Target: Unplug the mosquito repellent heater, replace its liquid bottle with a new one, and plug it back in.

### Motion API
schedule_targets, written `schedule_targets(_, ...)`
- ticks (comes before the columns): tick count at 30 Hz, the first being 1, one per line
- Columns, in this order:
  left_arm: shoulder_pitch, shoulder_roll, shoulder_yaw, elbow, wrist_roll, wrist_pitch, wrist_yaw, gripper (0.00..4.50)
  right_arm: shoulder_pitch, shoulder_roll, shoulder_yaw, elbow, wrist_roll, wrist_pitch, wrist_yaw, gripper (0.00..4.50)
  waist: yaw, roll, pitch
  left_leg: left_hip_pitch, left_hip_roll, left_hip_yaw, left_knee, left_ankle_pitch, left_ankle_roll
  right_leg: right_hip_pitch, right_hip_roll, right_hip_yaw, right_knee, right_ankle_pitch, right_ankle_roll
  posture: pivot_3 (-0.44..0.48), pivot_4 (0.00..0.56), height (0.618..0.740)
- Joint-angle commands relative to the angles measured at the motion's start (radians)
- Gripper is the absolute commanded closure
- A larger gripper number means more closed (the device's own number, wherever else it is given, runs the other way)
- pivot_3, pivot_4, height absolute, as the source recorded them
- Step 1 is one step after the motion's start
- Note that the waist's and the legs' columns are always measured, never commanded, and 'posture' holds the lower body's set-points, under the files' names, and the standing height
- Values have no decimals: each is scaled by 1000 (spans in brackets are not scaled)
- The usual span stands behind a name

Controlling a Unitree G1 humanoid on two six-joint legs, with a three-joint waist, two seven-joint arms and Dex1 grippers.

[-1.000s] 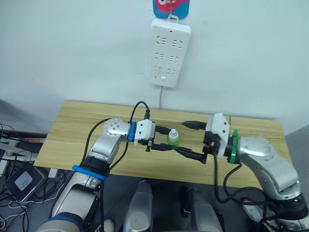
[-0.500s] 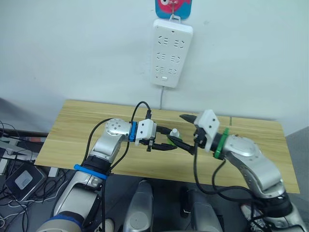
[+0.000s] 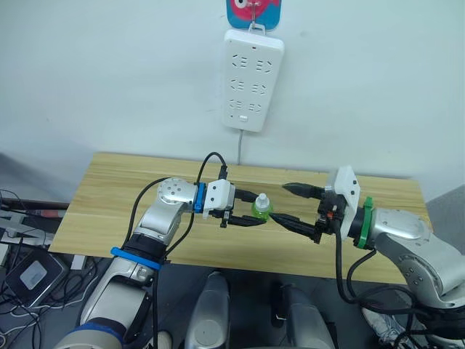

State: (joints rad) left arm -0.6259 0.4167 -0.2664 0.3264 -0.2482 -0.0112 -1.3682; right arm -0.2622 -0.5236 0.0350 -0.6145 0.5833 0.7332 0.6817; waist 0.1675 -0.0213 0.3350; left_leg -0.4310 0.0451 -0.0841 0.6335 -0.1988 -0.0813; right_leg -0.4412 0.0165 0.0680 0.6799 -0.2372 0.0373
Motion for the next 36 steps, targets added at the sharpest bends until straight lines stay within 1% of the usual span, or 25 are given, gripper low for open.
schedule_targets(1,-4,7,12,-22,-6,-14,-16,2300,-25,41,27,-34,21,13,-51,1222,-3,0,0,0,0,0,0,0,0,0,0,0,0,0,0,296,248,740)
schedule_targets(5,3,6,9,-35,-8,-10,-19,2300,-34,71,79,-16,-21,-5,-71,1222,-3,-1,-1,0,0,0,0,0,0,0,0,0,0,0,0,299,244,740)
schedule_targets(9,0,3,8,-38,-8,-7,-22,2300,-37,73,105,8,-56,-36,-71,1222,-4,-1,-1,0,0,0,0,0,0,0,0,0,0,0,0,301,243,740)
schedule_targets(10,-1,4,9,-36,-7,-7,-23,2300,-36,73,106,11,-56,-41,-67,1595,-4,-1,-1,0,0,0,0,0,0,0,0,0,0,0,0,301,243,740)
schedule_targets(11,-2,4,9,-34,-7,-9,-24,2300,-36,73,106,13,-58,-46,-64,1755,-4,-1,-1,0,0,0,0,0,0,0,0,0,0,0,0,301,243,740)
schedule_targets(12,-3,5,9,-32,-7,-9,-26,2300,-36,73,105,15,-58,-49,-62,2085,-4,-1,-2,0,0,0,0,0,0,0,0,0,0,0,0,301,243,740)
schedule_targets(18,1,4,7,-35,-4,-12,-24,2300,-28,61,113,13,-61,-63,-53,4200,-4,-1,-2,0,0,0,0,0,0,0,0,0,0,0,0,301,242,740)
schedule_targets(19,1,3,7,-35,-4,-13,-23,2300,-27,60,116,11,-63,-67,-51,4313,-4,-1,-2,0,0,0,0,0,0,0,0,0,0,0,0,301,242,740)
schedule_targets(21,1,3,7,-31,-3,-15,-22,2300,-30,67,109,-5,-45,-67,-54,4309,-4,-1,-2,0,0,0,0,0,0,0,0,0,0,0,0,300,242,740)
schedule_targets(24,0,4,9,-18,1,-20,-20,2300,-52,98,54,-52,32,-45,-80,4309,-4,-1,-2,0,0,0,0,0,0,0,0,0,0,0,0,298,246,740)
schedule_targets(26,1,7,14,-7,4,-21,-14,2300,-99,111,-2,-90,83,-9,-132,4309,-5,-1,-2,0,0,0,0,0,0,0,0,0,0,0,0,295,246,740)
schedule_targets(29,7,13,21,12,8,-28,-9,2300,-159,129,-114,-128,191,63,-250,4309,-6,-1,-3,0,0,0,1,0,0,0,0,0,1,1,0,289,251,740)
schedule_targets(30,10,15,22,16,9,-30,-8,2300,-164,128,-144,-135,219,83,-283,4309,-5,-2,-5,0,0,0,1,0,0,0,0,0,1,1,0,287,252,740)
schedule_targets(32,21,23,22,28,17,-48,-5,2300,-119,119,-207,-130,232,105,-339,4309,-3,-3,-9,0,0,-1,0,0,0,0,0,-1,0,1,0,283,251,740)
schedule_targets(34,27,29,23,40,23,-62,-1,2300,-51,93,-217,-107,158,81,-359,4309,-1,-3,-10,0,0,0,-1,0,0,0,0,-1,0,1,0,277,253,740)
schedule_targets(36,30,32,25,38,20,-59,3,2300,71,59,-166,-7,-35,-45,-376,4309,-1,-4,-11,0,-1,0,-1,0,0,0,-1,0,-1,1,0,274,255,740)
